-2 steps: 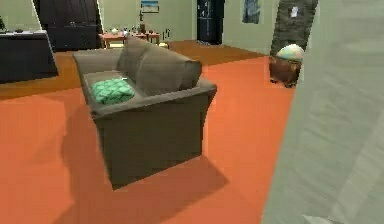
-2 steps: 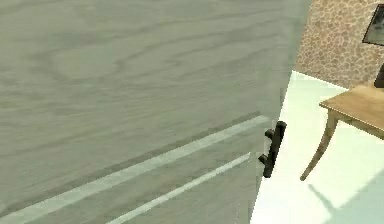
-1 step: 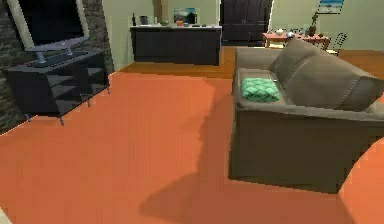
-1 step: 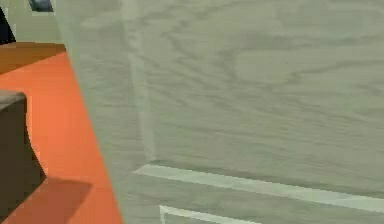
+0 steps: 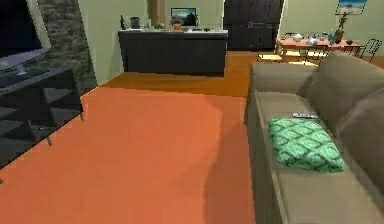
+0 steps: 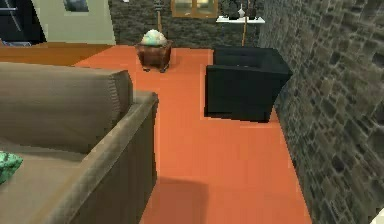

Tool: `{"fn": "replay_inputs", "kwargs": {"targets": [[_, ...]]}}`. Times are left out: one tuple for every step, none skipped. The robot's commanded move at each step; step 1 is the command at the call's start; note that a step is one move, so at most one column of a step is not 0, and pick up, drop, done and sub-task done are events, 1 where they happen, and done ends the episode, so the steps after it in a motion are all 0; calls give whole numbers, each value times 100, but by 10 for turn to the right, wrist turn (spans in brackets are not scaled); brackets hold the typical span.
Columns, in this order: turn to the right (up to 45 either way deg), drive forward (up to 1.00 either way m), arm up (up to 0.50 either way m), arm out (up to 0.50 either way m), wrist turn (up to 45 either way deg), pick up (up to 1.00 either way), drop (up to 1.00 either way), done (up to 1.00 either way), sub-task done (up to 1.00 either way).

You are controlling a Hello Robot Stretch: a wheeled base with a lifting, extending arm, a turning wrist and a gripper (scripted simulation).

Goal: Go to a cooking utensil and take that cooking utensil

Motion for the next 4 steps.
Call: {"fn": "replay_inputs", "kwargs": {"targets": [[-60,0,0,0,0,0,0,0,0],[0,25,0,0,0,0,0,0,0],[-450,0,0,0,0,0,0,0,0],[-450,0,0,0,0,0,0,0,0]]}}
